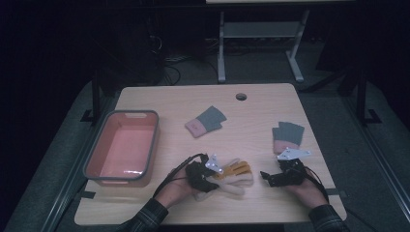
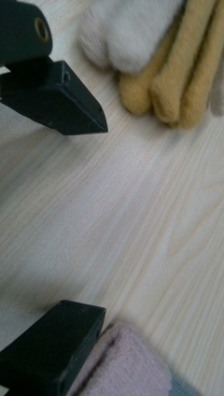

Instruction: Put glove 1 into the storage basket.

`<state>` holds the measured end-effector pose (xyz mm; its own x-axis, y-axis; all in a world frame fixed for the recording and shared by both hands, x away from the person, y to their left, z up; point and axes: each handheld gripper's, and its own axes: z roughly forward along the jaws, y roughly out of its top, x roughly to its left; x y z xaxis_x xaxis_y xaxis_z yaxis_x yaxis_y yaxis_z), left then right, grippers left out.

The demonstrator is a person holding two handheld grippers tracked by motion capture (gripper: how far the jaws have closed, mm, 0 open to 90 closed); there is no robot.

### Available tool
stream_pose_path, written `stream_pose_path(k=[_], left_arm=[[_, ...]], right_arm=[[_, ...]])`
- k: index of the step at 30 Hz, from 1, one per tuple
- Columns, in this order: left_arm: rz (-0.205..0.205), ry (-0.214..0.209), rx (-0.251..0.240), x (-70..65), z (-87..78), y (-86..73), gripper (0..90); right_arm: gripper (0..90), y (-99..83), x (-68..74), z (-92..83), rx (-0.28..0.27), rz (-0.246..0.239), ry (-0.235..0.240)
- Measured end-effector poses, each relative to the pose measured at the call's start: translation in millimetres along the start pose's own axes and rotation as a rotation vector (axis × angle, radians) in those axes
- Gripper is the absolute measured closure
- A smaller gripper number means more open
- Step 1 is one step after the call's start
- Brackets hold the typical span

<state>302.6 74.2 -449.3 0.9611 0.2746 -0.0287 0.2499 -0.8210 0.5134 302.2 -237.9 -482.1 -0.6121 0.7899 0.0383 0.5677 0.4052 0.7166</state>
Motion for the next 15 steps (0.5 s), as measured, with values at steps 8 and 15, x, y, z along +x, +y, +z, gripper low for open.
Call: stream_pose_path(k=[8,15], left_arm=[[-0.011,-0.022,-0.008,3.0,-3.3,0.5,70.6],[-0.037,-0.026,-0.032,8.9,-15.3,2.9,70.6]], right_arm=[[9.9,0.1,0.2,0.1,-0.001,0.003,0.001],[10.0,0.1,0.2,0.1,-0.001,0.003,0.001]])
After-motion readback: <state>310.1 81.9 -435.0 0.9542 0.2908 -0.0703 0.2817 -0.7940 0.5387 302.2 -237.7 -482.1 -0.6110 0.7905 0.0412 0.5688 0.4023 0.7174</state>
